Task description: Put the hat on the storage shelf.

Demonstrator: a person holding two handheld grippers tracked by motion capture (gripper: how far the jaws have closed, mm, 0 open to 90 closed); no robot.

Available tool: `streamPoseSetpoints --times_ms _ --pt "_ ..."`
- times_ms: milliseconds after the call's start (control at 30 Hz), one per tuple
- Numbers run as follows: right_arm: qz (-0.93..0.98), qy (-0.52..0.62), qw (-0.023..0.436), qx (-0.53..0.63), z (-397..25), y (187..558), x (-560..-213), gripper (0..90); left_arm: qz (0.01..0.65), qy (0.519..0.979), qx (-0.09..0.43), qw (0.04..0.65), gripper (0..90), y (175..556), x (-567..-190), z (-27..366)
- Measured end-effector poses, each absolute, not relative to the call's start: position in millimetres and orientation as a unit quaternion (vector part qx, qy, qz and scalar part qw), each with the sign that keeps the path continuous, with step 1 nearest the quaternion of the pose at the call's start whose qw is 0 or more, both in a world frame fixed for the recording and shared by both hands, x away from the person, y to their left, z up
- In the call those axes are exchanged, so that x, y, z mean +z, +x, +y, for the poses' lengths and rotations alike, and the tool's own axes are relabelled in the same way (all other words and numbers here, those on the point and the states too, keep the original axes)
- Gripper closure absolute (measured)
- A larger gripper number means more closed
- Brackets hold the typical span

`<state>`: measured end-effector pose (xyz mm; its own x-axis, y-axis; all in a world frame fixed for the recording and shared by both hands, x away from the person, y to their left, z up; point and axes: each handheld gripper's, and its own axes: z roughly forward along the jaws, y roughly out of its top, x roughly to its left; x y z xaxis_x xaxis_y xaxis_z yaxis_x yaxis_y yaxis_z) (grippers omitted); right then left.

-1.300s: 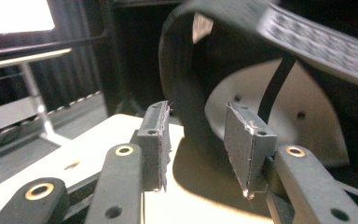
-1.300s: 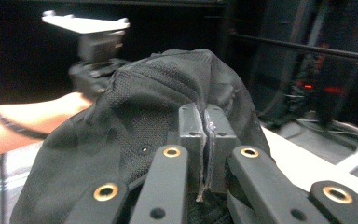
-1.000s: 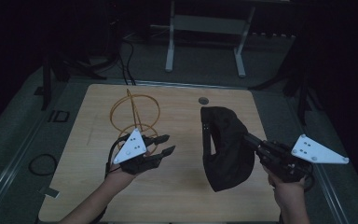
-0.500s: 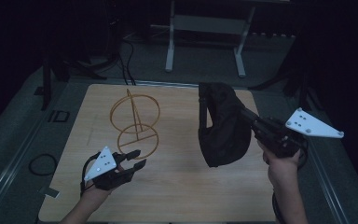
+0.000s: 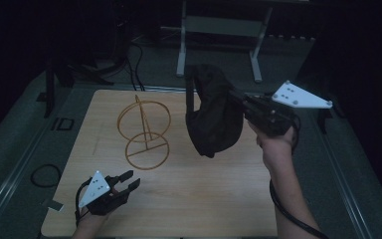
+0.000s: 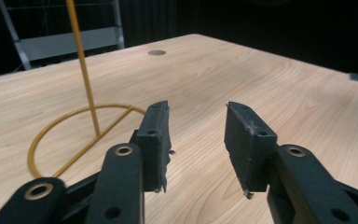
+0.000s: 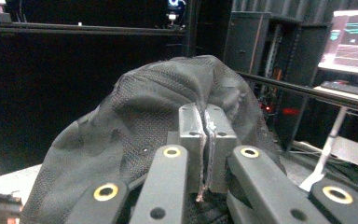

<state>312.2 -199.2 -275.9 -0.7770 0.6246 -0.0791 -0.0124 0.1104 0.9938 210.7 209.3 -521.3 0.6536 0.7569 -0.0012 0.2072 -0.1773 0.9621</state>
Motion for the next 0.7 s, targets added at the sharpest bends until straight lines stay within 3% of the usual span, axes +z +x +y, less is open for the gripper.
streamPoseSetpoints --times_ms 100,167,400,700 --pt "0.705 0.217 0.248 0.628 -184.4 319.3 -271.4 87.6 0.352 0.72 0.254 0.542 50.5 210.6 -525.0 210.7" --pt "0.706 0.215 0.243 0.629 -174.6 323.7 -269.9 87.6 0.363 0.719 0.252 0.536 36.9 210.3 -525.7 210.3" --pt "0.721 0.206 0.229 0.62 -141.6 334.4 -271.6 87.6 0.389 0.697 0.268 0.539 7.3 209.6 -531.1 216.1" --pt "0.753 0.203 0.211 0.589 -91.3 351.2 -294.6 87.6 0.421 0.668 0.277 0.547 4.5 210.3 -536.4 233.6"
